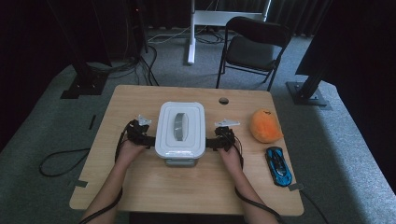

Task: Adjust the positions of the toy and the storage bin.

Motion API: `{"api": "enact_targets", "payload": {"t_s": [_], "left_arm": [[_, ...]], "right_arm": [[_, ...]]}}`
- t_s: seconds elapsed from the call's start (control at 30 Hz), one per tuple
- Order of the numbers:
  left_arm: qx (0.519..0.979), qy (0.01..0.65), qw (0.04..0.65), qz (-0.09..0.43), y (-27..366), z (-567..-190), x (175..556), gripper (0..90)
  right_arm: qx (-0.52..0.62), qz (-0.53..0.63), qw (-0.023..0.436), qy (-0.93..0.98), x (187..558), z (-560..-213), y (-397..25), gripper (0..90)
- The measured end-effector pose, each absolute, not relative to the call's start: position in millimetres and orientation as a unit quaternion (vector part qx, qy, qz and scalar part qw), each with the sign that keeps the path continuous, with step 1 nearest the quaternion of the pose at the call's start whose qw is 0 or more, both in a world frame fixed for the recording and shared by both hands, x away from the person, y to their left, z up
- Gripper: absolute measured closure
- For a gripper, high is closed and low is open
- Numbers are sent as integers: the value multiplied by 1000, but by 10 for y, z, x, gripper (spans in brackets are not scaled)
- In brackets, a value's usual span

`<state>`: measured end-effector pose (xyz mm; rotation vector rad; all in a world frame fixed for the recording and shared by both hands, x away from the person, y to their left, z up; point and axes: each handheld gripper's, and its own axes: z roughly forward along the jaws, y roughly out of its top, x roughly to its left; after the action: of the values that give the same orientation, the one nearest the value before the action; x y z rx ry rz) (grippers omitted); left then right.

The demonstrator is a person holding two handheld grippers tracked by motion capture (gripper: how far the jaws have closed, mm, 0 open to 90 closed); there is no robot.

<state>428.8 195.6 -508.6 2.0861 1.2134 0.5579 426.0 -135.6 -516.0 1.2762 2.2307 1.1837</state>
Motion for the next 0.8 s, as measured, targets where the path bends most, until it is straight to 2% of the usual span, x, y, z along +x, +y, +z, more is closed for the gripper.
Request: {"api": "enact_targets", "payload": {"t_s": [0.4, 0.8], "left_arm": [[810, 440, 328, 206, 1645, -5081, 4256, 4], [815, 433, 330, 197, 1592, -5086, 4270, 4]], "right_arm": [[453, 403, 167, 777, 4183, -5118, -1689, 152], [465, 397, 153, 776, 4224, -5174, -1785, 149]]}}
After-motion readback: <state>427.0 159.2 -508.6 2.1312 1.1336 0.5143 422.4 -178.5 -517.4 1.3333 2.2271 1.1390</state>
